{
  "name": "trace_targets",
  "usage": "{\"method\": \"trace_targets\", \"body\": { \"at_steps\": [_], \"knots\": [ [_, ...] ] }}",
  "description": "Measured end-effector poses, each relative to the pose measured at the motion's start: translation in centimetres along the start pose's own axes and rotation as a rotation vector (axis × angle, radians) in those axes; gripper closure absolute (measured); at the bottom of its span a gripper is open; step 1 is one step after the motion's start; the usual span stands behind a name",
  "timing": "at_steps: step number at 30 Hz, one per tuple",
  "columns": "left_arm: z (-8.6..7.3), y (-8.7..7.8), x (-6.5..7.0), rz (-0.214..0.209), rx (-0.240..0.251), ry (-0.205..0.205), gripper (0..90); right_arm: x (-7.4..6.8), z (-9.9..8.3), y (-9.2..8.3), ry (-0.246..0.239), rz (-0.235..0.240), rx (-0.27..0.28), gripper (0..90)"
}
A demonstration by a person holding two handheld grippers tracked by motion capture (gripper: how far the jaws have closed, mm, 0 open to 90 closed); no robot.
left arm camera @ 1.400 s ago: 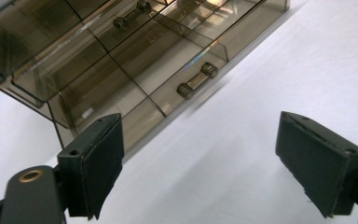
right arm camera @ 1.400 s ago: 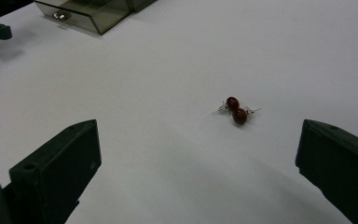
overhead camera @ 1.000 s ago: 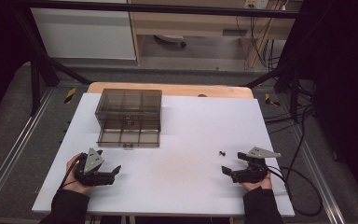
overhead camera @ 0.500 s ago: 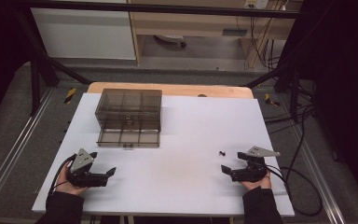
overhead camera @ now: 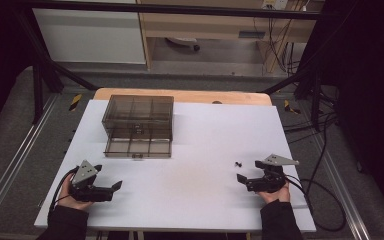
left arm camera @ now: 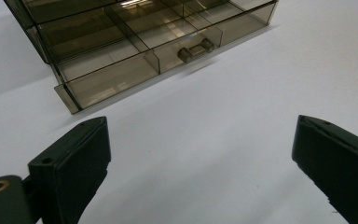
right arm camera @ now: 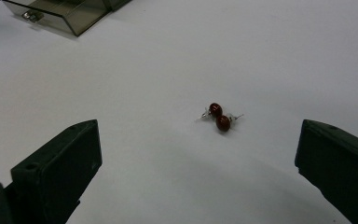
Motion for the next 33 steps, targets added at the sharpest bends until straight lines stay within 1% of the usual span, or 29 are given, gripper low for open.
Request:
{"method": "trace_targets", "body": {
  "at_steps": [6,11,15,16,19,22,24,28,31,33],
  "knots": [
    [-0.1,0.1,0.0,-0.003,-0.006,-0.003,4.3,-0.1,0.7,0.5,0.000,-0.026,-0.002,1.4],
    [-0.2,0.1,-0.1,-0.004,-0.005,-0.016,4.2,-0.1,1.4,0.9,0.001,-0.043,-0.003,2.1],
    [-0.2,0.0,0.0,-0.007,0.001,-0.024,4.2,0.0,1.9,1.1,0.021,-0.064,-0.006,4.2],
    [-0.2,0.0,-0.1,-0.006,0.001,-0.025,4.2,0.1,2.0,1.2,0.019,-0.069,-0.010,4.9],
    [-0.2,0.0,-0.1,-0.007,-0.002,-0.029,4.2,0.3,2.3,1.6,0.024,-0.112,-0.026,8.3],
    [-0.2,0.1,-0.1,-0.009,-0.002,-0.033,4.2,0.5,2.4,2.0,0.023,-0.139,-0.036,12.5],
    [-0.2,0.1,-0.1,-0.010,-0.001,-0.034,4.2,0.5,2.4,2.2,0.034,-0.143,-0.041,15.1],
    [-0.2,0.1,0.0,-0.012,-0.001,-0.034,4.2,0.7,2.3,2.5,0.016,-0.164,-0.053,23.2],
    [-0.2,0.1,0.0,-0.015,-0.001,-0.033,4.2,0.8,2.2,2.6,0.011,-0.178,-0.062,29.4],
    [-0.2,0.1,0.0,-0.017,0.000,-0.033,4.2,0.8,2.1,2.6,0.018,-0.188,-0.069,34.3]
  ]
}}
Point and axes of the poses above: each handheld gripper's, and its own axes: y roughly forward along the jaws, z roughly out of its top, x roughly to its right, the point moved 3 cm from there along y, roughly forward along the jaws, and after that the axes turned 7 degrees about y, right-handed, at the moved point
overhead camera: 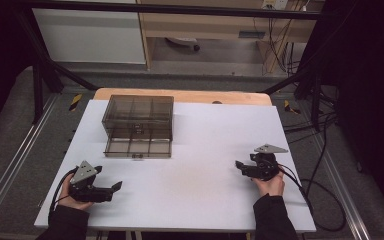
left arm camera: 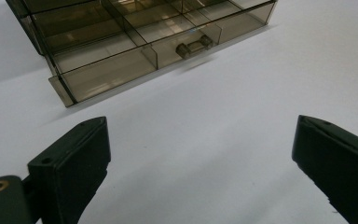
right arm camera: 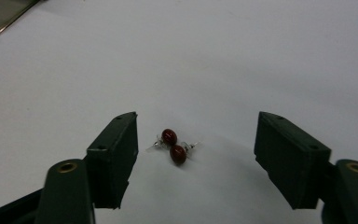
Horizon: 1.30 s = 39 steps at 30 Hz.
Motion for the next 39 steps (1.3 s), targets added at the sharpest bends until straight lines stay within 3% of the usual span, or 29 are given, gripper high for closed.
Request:
{"method": "trace_targets", "body": {
  "at_steps": [11,39],
  "knots": [
    [-0.04,-0.03,-0.21,0.002,0.003,-0.005,4.3,-0.08,-0.24,0.56,0.023,-0.018,-0.015,51.1],
    [-0.03,0.00,-0.13,0.002,0.000,-0.001,4.5,-0.21,-0.59,0.80,-0.012,-0.023,-0.053,70.5]
  ]
}}
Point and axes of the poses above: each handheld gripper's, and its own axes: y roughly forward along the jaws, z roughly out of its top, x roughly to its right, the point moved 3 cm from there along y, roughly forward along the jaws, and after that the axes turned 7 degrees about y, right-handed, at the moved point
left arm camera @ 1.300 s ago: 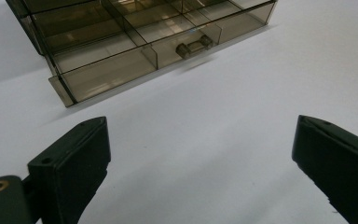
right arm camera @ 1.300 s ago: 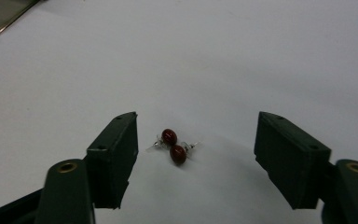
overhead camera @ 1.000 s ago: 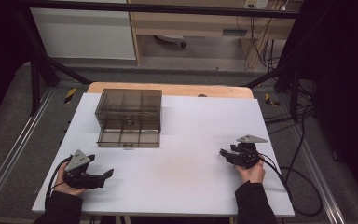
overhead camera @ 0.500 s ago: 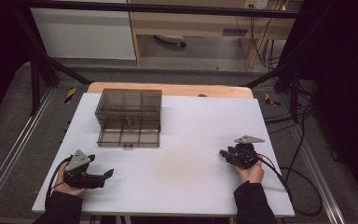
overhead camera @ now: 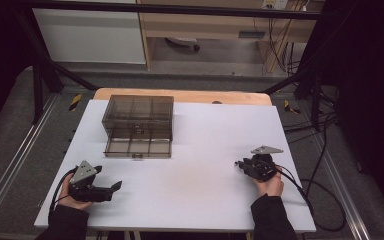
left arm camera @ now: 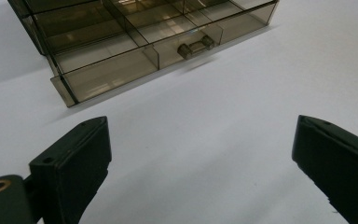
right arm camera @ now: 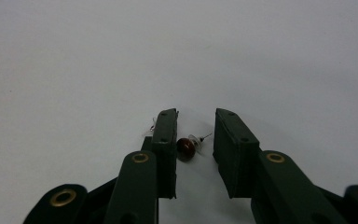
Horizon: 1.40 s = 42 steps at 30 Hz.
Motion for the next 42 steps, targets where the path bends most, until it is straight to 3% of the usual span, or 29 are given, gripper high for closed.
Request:
{"method": "trace_targets", "body": {
  "at_steps": [14,32,42],
  "knots": [
    [0.0,0.0,0.0,0.002,-0.002,0.004,4.6,0.0,-0.1,-0.2,0.005,-0.003,-0.012,76.9],
    [0.0,0.0,0.0,0.000,-0.001,0.004,4.6,0.0,0.1,-0.5,0.007,0.010,-0.010,78.1],
    [0.0,0.0,0.0,0.000,-0.001,0.004,4.6,-0.1,0.4,-1.2,-0.020,0.031,0.008,78.1]
  ]
}}
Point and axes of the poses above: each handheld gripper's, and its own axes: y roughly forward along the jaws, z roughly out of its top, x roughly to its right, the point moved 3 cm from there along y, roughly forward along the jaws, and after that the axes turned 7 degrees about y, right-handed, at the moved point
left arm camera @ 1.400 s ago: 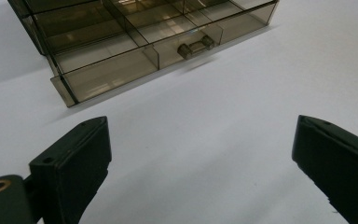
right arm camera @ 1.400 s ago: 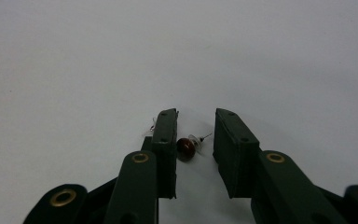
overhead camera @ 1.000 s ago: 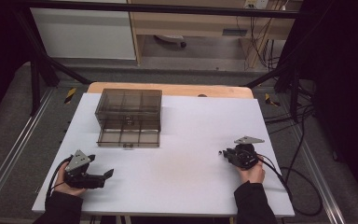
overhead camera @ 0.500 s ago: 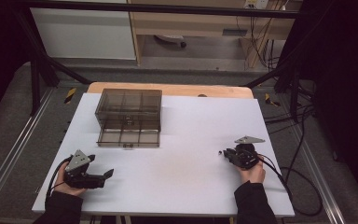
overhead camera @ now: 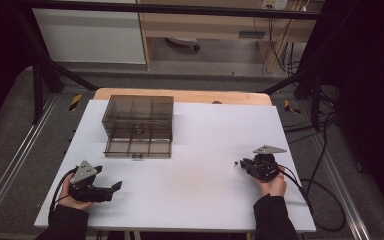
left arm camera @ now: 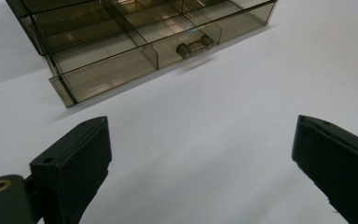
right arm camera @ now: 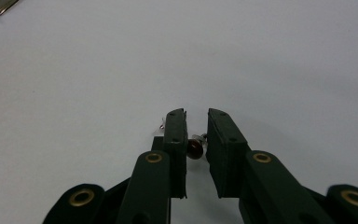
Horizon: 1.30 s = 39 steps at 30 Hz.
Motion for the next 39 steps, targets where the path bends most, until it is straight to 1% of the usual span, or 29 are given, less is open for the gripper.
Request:
{"method": "trace_targets", "body": {
  "at_steps": [2,4,8,9,12,14,15,20,24,30,34,39],
  "knots": [
    [0.0,0.0,0.0,-0.001,0.000,0.000,4.6,-0.2,0.1,-0.2,0.002,0.010,0.008,78.1],
    [0.0,0.0,0.0,-0.001,-0.001,0.001,4.6,-0.4,0.3,-0.3,-0.008,0.016,0.013,78.1],
    [0.0,0.0,0.0,-0.002,0.000,0.000,4.6,-0.9,0.5,-0.5,-0.014,0.032,0.017,78.2],
    [0.0,0.0,0.0,-0.002,-0.002,0.001,4.6,-1.0,0.6,-0.5,-0.022,0.035,0.018,78.2],
    [0.0,0.0,0.0,-0.003,-0.001,0.002,4.6,-1.4,0.7,-0.6,-0.027,0.045,0.021,78.2],
    [0.0,0.1,0.0,-0.003,-0.002,0.002,4.6,-1.7,0.9,-0.6,-0.041,0.052,0.024,78.2],
    [0.0,0.1,0.0,-0.004,-0.004,0.004,4.6,-1.9,0.9,-0.6,-0.037,0.058,0.025,78.2],
    [0.0,0.1,0.0,-0.005,-0.005,0.003,4.6,-2.5,1.2,-0.7,-0.058,0.071,0.025,78.2],
    [0.0,0.1,0.0,-0.006,-0.006,0.004,4.6,-3.1,1.4,-0.6,-0.063,0.084,0.027,78.2],
    [-0.1,0.2,0.1,-0.008,-0.010,0.006,4.6,-3.9,1.7,-0.5,-0.089,0.101,0.027,78.2],
    [-0.1,0.2,0.1,-0.008,-0.010,0.004,4.6,-4.4,1.9,-0.2,-0.086,0.116,0.026,78.2],
    [-0.1,0.2,0.1,-0.008,-0.010,0.004,4.6,-5.1,2.3,0.0,-0.100,0.130,0.025,78.3]
  ]
}}
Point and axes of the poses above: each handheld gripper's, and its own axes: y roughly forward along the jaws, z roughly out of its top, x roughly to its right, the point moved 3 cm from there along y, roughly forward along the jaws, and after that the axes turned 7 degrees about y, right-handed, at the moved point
